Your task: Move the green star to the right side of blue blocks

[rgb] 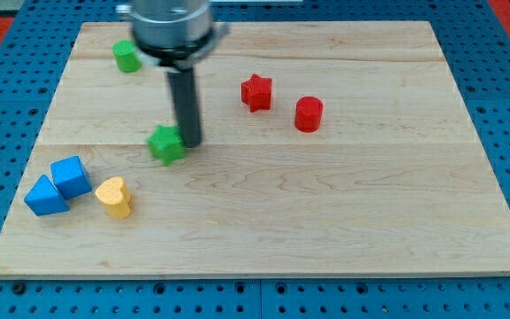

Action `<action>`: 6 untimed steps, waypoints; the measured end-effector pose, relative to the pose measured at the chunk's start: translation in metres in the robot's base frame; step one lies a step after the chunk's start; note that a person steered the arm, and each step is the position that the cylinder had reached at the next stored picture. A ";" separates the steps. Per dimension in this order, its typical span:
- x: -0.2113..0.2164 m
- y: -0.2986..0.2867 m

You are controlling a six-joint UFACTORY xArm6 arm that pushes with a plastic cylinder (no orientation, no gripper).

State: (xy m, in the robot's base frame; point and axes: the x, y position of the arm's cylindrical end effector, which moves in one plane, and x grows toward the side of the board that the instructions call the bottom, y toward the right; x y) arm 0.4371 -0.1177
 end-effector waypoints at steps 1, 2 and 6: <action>-0.008 -0.057; -0.046 -0.057; 0.014 0.053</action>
State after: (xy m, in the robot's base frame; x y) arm 0.4513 -0.0650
